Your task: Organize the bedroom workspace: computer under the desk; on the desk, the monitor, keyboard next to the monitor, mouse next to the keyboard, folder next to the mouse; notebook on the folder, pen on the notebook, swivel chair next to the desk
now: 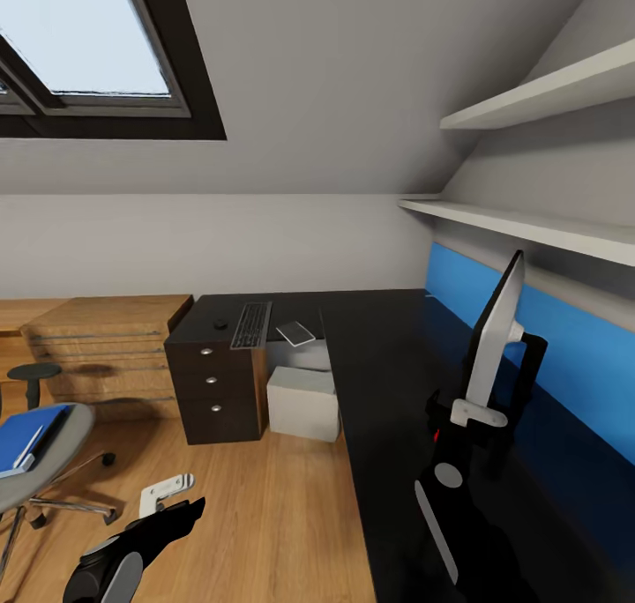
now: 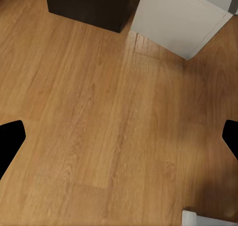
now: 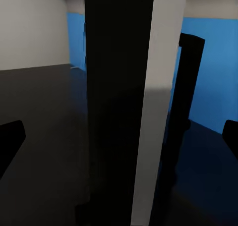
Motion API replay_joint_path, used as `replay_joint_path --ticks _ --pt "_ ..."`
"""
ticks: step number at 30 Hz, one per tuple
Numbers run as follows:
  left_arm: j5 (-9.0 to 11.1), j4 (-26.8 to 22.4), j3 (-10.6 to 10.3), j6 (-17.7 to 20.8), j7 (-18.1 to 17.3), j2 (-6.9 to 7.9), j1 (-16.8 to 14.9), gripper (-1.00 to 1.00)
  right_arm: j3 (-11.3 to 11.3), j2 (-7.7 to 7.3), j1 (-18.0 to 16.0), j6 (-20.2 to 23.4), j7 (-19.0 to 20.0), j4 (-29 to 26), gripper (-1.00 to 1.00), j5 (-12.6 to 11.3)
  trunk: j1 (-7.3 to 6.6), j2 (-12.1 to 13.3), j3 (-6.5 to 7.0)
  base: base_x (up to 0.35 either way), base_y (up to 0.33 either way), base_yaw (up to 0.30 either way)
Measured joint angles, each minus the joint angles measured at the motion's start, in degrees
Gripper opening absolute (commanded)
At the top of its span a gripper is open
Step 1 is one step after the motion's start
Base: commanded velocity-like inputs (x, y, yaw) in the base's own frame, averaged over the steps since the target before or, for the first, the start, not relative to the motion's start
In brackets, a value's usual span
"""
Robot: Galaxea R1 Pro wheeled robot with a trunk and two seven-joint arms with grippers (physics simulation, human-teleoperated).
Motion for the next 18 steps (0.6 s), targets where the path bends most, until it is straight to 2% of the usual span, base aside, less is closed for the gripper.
replay_joint_path --ticks 9,18 --pt "0.0 0.0 0.0 0.0 0.0 0.0 0.0 1.0 0.0 0.0 0.0 -0.3 0.0 0.0 1.0 0.0 0.0 0.0 0.05 0.005 0.0 -0.008" --pt "0.0 0.1 -0.6 0.0 0.0 -0.01 0.0 1.0 0.0 0.04 0.0 -0.3 -0.1 0.0 1.0 0.0 0.0 0.0 0.58 0.0 0.0 -0.116"
